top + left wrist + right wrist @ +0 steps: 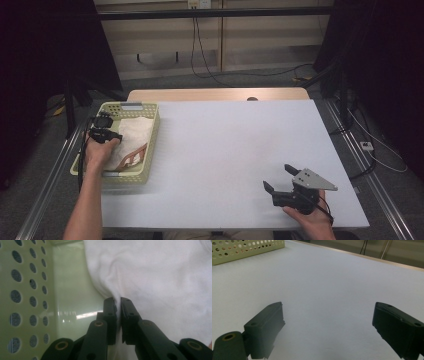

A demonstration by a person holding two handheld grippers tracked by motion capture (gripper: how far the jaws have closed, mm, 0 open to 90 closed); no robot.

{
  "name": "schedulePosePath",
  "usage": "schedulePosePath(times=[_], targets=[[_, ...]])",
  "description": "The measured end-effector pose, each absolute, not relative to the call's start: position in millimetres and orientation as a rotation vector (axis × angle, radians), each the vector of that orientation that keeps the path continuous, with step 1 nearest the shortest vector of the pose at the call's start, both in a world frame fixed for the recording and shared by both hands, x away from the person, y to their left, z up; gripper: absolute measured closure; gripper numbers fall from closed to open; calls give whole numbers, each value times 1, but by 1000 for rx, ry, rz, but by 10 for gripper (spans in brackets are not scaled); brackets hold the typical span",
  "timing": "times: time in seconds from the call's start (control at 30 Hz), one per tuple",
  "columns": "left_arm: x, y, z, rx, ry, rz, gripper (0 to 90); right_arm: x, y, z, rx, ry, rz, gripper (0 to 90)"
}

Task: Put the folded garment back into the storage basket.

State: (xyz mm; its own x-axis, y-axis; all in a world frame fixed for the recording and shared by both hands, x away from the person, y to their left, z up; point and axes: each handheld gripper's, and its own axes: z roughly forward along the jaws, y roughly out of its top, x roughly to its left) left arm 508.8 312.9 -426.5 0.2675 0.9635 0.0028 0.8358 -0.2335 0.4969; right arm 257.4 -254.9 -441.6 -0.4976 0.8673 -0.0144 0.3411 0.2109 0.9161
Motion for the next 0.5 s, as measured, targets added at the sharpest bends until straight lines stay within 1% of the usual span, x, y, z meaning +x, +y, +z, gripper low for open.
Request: schedulePosePath(times=[0.07,0.4,0.5], targets=[[509,314,-428,2156,1633,442,821,257,-255,-442,1116,1948,1262,103],[511,317,-430,2126,1666,449,803,257,-255,-442,1118,1949,1264,103],[510,317,-429,2142,1653,453,794,257,-255,-441,1121,1949,1264,103]])
